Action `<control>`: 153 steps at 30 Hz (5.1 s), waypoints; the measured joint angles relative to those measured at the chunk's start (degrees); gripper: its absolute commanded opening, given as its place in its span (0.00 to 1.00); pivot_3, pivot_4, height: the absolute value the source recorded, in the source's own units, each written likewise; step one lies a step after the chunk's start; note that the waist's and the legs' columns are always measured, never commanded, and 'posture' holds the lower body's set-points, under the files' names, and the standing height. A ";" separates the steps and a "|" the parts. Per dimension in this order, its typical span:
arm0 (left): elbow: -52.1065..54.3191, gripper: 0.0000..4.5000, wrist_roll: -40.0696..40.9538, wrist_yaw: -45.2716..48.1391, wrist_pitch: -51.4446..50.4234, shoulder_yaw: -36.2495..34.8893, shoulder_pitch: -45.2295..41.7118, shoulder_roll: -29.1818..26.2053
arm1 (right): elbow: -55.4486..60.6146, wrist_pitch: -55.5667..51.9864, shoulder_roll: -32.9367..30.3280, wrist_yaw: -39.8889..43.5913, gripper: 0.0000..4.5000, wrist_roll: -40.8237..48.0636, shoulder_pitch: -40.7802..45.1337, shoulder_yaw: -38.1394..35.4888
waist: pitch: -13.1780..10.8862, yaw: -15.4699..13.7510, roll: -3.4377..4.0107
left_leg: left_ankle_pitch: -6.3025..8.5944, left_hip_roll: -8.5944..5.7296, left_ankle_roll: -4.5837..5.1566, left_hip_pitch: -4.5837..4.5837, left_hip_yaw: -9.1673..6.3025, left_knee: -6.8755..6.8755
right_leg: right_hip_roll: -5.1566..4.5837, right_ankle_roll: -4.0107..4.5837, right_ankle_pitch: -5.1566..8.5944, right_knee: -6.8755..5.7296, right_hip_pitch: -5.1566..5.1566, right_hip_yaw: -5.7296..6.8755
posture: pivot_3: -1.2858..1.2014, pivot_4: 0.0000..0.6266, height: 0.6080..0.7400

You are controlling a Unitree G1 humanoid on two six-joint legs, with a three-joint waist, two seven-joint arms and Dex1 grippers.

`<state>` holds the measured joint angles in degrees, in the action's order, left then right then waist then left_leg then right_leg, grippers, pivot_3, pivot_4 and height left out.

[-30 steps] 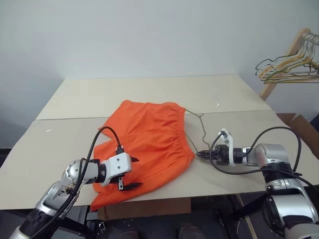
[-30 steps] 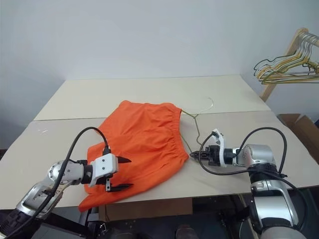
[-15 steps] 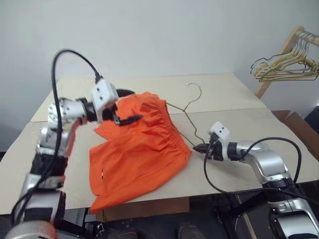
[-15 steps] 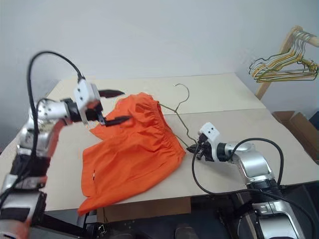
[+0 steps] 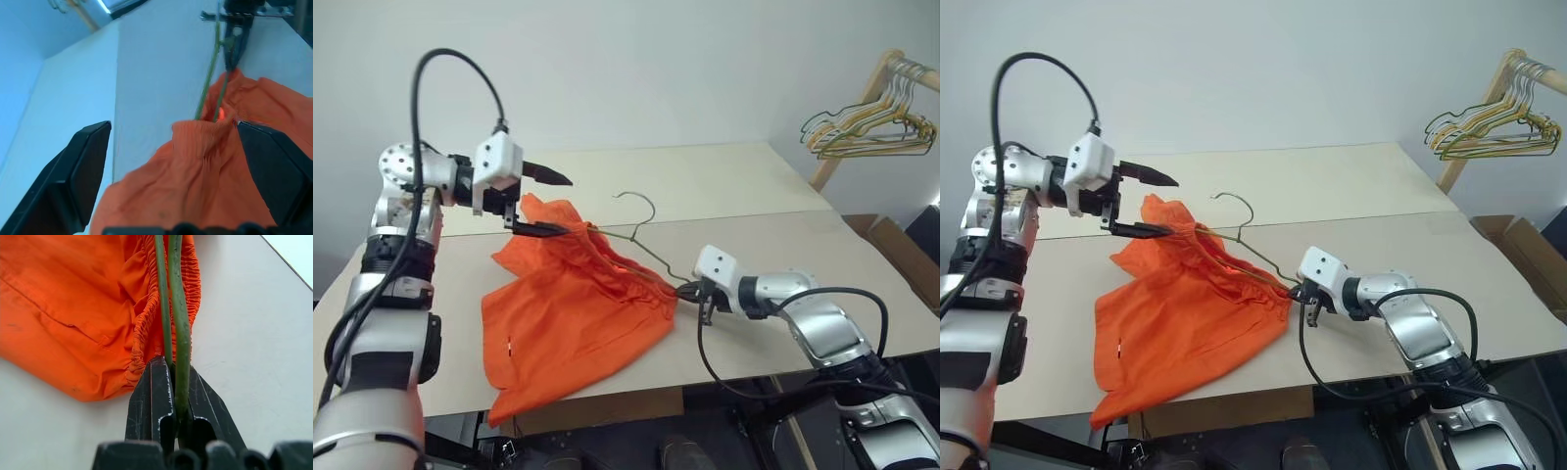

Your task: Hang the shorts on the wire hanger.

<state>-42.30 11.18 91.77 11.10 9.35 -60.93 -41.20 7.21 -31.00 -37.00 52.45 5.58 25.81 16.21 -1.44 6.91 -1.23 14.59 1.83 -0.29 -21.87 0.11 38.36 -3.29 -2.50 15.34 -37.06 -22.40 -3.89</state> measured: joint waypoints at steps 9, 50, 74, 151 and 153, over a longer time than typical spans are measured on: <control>-7.38 0.95 -4.53 0.48 5.93 9.48 -2.14 0.48 | 1.22 -1.73 -0.28 1.11 0.00 -0.12 1.28 0.73 | 0.00 0.11 0.00 | 0.02 0.01 0.03 -0.14 -0.04 0.05 | 0.01 -0.01 0.00 -0.02 -0.12 0.01 | 0.47 0.00 1.00; -13.06 0.00 -5.65 0.53 10.39 9.80 -3.93 -1.00 | 2.93 -3.27 -5.99 1.42 0.99 7.35 -11.09 -15.47 | -0.01 0.16 -0.01 | 0.16 0.03 0.27 -0.34 -0.06 0.53 | 0.01 -0.08 0.02 -0.14 -0.16 0.04 | 0.46 0.00 1.00; -13.90 0.00 -6.61 0.53 12.39 6.58 -3.92 -0.25 | -2.65 -14.28 19.36 -13.21 0.07 15.93 -9.63 -9.75 | -0.01 0.35 -0.01 | 0.17 0.02 0.28 -0.38 -0.10 0.57 | -0.01 -0.09 0.02 -0.20 -0.19 0.04 | 0.47 0.00 1.00; -4.83 0.00 -11.87 -5.35 13.66 5.68 3.50 3.81 | 0.23 4.45 1.37 2.64 0.55 7.15 1.26 -5.33 | -0.01 0.43 -0.01 | 0.20 -0.04 0.33 -0.38 -0.09 0.65 | -0.06 -0.13 0.03 -0.22 -0.16 0.04 | 0.47 0.00 1.00; -4.08 0.00 -13.53 -5.37 13.90 6.47 3.58 3.22 | 0.27 4.45 1.66 2.63 0.55 7.31 1.26 -5.37 | -0.01 0.30 -0.01 | 0.20 -0.05 0.33 -0.37 -0.09 0.65 | -0.07 -0.13 0.03 -0.22 -0.15 0.04 | 0.47 0.00 1.00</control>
<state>-46.38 -2.35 86.40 25.00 15.82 -57.35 -37.99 7.47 -26.55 -35.34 55.09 12.89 27.07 10.84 -1.46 7.21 -1.24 14.78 1.78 0.04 -22.24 0.02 39.01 -3.36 -2.63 15.37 -37.28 -22.55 -3.85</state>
